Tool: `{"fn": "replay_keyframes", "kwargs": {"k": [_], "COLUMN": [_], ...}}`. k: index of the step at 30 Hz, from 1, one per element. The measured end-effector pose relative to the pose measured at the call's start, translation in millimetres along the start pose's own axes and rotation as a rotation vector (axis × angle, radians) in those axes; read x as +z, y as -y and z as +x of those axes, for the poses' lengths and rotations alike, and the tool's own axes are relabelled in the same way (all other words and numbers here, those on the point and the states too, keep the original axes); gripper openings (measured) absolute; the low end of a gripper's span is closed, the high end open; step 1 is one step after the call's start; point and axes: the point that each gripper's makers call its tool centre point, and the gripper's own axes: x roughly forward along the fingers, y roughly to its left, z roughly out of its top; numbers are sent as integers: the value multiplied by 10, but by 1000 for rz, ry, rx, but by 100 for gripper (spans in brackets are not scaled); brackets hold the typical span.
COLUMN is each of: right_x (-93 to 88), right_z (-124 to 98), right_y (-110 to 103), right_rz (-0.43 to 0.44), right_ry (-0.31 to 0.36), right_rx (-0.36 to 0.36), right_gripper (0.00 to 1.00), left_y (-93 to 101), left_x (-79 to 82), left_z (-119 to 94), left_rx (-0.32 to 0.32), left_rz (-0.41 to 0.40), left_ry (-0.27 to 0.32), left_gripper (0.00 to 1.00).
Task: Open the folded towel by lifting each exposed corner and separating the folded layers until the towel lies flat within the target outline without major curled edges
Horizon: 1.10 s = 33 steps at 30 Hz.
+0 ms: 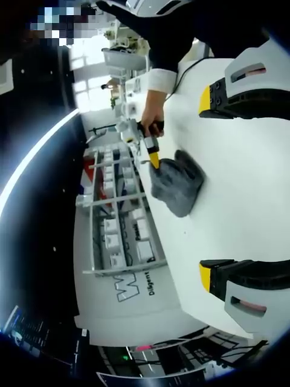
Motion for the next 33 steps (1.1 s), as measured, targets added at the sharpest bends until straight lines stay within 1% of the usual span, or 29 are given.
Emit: {"fn": "replay_keyframes", "kwargs": {"k": [4,9,12,14,18,22,26,30,33], "right_x": [42,42,43,48,63,76,83,78,67], "right_z": [8,9,6,5,4,11,20,18,16], "right_y": [-50,-127,-160,-183,-197,-186,-174,-179,-199], "right_rz": [-9,-31,-43,-54,-60,-67,-67,-60,-57], "right_ry": [2,-3,-6,-8,-10,-13,-12,-9,-8], "right_rx": [12,17,19,19,24,26,27,28,29], "right_gripper": [13,13,13,13,13,13,13,13,13], "left_y": [17,20,2,11,63,85,103,73,77], "left_x": [21,-4,21,25,-25,-23,19,53,25], "left_z": [23,55,76,101,165,194,252,368,483], "left_rx": [-3,4,16,14,-8,-12,-14,2,5], "left_rz": [-8,0,-20,-28,-36,-36,-22,17,31], "left_ry": [18,12,41,54,41,45,62,67,46], "left_gripper": [94,94,93,92,92,91,90,88,87]}}
